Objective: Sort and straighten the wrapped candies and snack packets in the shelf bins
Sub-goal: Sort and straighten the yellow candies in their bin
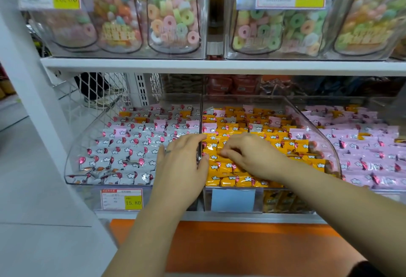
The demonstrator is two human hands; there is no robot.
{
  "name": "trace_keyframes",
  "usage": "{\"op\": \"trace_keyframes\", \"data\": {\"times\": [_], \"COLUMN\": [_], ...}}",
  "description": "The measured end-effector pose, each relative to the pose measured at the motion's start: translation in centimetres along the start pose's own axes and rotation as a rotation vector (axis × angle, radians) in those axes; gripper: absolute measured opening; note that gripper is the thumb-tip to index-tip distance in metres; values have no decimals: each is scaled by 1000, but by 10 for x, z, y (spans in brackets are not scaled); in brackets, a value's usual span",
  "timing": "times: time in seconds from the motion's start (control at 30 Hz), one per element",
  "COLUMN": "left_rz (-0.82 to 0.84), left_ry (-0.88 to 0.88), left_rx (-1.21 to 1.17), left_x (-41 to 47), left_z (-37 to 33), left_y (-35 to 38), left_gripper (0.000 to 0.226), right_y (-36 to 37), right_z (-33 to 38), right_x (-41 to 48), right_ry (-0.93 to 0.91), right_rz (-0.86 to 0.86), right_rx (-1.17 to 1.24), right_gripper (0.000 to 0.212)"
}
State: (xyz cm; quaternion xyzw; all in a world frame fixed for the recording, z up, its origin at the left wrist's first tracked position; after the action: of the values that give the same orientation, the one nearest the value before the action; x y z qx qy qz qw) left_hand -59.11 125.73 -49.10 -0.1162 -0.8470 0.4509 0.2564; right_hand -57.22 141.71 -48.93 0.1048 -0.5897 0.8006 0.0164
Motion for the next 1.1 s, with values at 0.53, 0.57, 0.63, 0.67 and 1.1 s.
{"op": "trace_keyframes", "data": {"times": [0.53, 0.57, 0.63, 0.67, 1.1], "left_rz": [-8, -31, -66, -82, 129], "left_ry": [-105, -113, -126, -131, -80], "left_rx": [-416, -410, -392, -376, 62], "left_x": [-4, -3, 1, 4, 60], "left_z": [15, 19, 27, 32, 57], "left_y": [-12, -14, -18, -20, -11], "left_gripper": [32, 31, 28, 28, 16], "right_y": [-30, -26, -12, -4, 11], "right_z": [26, 30, 36, 36, 32], "right_x": [28, 34, 44, 46, 49], "right_ry": [95, 74, 47, 39, 64], "right_rz": [-199, -143, -8, 32, 8], "right_rx": [337, 315, 262, 261, 291], "right_gripper": [44, 46, 47, 46, 44]}}
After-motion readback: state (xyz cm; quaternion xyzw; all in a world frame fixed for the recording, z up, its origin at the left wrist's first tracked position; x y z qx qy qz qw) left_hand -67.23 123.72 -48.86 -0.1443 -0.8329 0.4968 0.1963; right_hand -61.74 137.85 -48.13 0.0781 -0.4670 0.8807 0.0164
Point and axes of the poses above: each hand's wrist, its own x-axis towards the middle knuckle, its own y-axis out of the palm, z = x × y, the point moved 4 cm from there along x, towards the middle knuckle, and after that the axes turned 1 degree about z, right-handed, at the moved point
